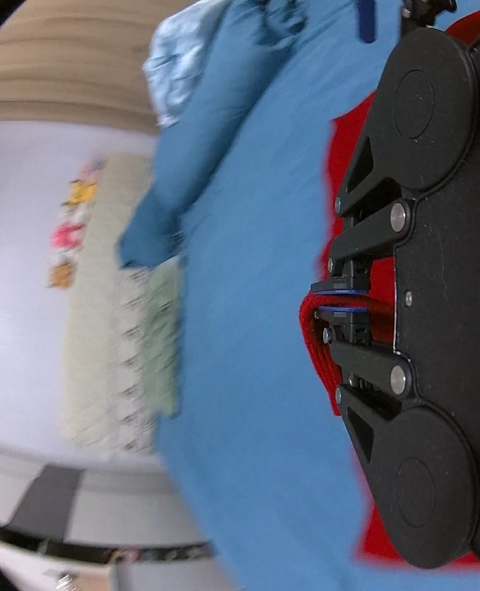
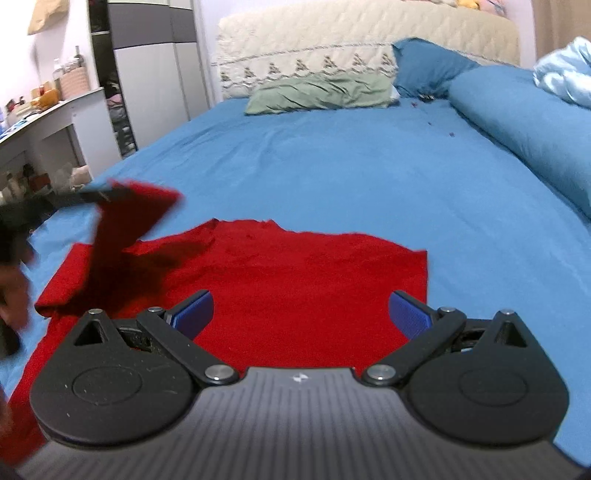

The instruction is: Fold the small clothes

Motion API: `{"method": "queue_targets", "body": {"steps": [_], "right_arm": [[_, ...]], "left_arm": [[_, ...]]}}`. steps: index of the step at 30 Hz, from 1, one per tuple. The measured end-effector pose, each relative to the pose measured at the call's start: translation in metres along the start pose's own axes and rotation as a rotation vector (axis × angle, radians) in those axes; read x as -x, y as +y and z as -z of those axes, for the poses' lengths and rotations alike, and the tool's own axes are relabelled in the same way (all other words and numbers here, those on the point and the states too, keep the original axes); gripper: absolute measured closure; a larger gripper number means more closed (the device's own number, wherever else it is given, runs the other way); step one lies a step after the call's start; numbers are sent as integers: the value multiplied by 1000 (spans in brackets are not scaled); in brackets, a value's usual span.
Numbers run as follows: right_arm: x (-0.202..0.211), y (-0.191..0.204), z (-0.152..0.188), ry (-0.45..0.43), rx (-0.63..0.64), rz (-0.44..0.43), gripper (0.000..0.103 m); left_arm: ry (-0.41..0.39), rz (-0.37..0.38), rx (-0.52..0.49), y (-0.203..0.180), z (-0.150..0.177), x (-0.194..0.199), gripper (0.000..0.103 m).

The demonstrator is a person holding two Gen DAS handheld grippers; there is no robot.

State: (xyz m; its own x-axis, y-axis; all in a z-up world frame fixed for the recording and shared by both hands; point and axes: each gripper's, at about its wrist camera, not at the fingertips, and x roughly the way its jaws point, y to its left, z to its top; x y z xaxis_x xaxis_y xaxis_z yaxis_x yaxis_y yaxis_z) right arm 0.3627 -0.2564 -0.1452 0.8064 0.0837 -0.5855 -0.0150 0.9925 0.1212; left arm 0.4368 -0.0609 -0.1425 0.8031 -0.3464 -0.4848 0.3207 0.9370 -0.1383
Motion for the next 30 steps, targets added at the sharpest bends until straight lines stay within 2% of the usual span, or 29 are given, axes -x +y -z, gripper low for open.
{"method": "queue_targets", "body": {"steps": [6,10,13,15,16,17,18,20,23,25,27,30], "right_arm": [[-8,-4,9,36,4,15,0],[-13,-3,10,39,-11,5,0],[-13,-1,5,28,-10,-11,0],[-13,2,0,15,6,-20,0],[-12,4,-3,5,14,-24,0],[-12,6,-7,-6,21,-30,0],[-13,9,-12,-14,28,-38,0],[-19,18,-18,-19,48,-62,0],[-39,43,-22,2,131,-94,0],[-57,67,-22,27,219,-127,0],[-76,92,-22,52,297,-145,0],[-104,122,-21,81,378,-166,1]], "left_arm": [[161,-7,-35,-23,52,-38,97],[164,-5,-42,-23,57,-31,97],[170,-25,-51,-24,49,-19,90],[159,-36,-65,-17,36,-5,62],[149,-51,-65,-11,31,7,34],[134,-74,-60,-5,27,20,20],[111,-97,-50,4,26,35,17],[92,-154,-34,24,27,60,14],[110,-251,-20,53,41,84,14],[141,-309,-9,70,56,89,14],[192,-356,44,86,71,87,15],[232,-394,122,104,85,82,18]]}}
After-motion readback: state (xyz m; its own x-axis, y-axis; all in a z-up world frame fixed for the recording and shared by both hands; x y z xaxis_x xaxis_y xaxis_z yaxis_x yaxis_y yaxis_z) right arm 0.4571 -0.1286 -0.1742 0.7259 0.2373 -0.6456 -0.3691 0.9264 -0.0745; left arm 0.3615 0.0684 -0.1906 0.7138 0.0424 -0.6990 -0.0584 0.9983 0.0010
